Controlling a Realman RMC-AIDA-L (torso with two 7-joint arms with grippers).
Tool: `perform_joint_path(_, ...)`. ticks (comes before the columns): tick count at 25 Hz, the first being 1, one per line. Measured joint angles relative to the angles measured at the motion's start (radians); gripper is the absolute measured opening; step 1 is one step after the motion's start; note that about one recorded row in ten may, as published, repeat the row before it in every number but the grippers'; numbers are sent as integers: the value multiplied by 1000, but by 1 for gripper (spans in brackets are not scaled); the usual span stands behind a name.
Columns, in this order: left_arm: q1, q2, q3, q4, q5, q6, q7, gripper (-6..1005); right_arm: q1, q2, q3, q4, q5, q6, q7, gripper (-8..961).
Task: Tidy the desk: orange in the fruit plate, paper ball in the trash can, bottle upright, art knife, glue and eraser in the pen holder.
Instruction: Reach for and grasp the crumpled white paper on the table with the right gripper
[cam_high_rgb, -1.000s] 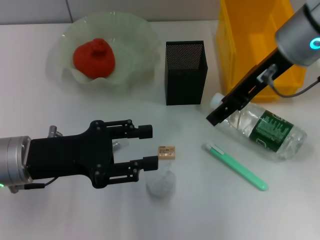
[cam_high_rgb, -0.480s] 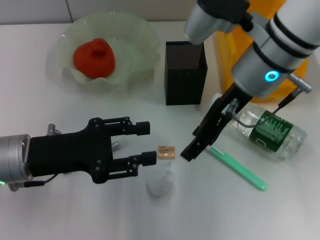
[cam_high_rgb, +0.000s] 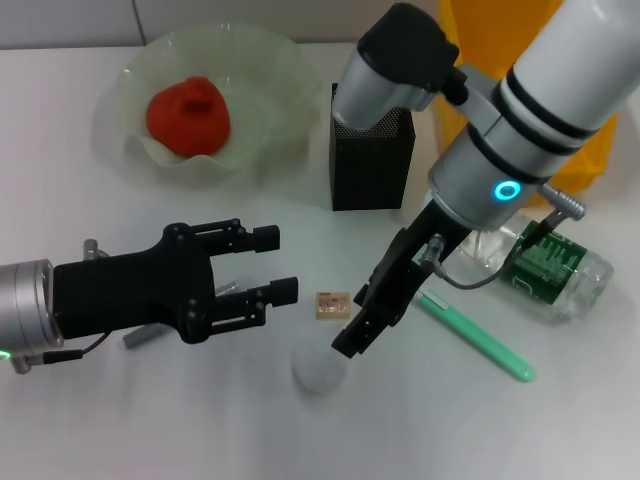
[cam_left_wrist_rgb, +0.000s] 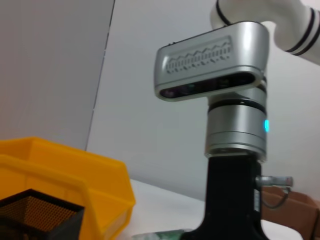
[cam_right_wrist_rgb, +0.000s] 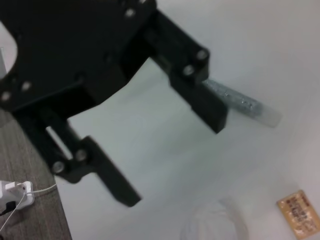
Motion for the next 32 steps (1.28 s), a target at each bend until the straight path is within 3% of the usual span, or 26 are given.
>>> perform_joint_path(22, 5, -4, -23, -10, -5, -46, 15, 623, 0, 3, -150, 143, 115, 201, -57, 658)
perform_joint_path(32, 4, -3, -23, -25, -5, -46, 26, 621, 0, 3, -154, 201, 183, 231, -115, 657)
